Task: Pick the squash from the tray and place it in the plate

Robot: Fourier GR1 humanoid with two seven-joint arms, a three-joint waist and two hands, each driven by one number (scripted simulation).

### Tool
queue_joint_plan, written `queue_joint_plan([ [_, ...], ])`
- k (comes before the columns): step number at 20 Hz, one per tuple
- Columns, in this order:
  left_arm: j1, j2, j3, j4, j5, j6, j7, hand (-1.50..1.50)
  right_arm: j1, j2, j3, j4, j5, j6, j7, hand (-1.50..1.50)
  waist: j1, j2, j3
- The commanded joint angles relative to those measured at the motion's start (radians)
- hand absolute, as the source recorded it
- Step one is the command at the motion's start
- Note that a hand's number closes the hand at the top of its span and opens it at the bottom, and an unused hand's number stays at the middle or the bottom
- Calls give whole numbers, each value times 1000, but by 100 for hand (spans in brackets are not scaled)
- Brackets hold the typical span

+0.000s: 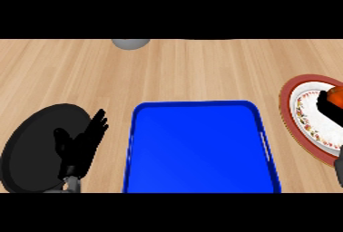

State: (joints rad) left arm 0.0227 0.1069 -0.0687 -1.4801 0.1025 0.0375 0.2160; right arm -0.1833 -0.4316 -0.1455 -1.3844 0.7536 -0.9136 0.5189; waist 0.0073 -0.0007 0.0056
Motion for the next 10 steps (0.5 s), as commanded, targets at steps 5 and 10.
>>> queue_joint_plan([
  [5, 0, -25, -16, 57, -30, 10, -13, 0, -129, -129, -151, 347, -397, 26, -424, 150, 3, 5, -3],
  [10, -4, -16, -20, 16, -8, -9, 25, 0, -152, -147, -112, 602, -346, 258, -305, -150, 34, 17, -1],
])
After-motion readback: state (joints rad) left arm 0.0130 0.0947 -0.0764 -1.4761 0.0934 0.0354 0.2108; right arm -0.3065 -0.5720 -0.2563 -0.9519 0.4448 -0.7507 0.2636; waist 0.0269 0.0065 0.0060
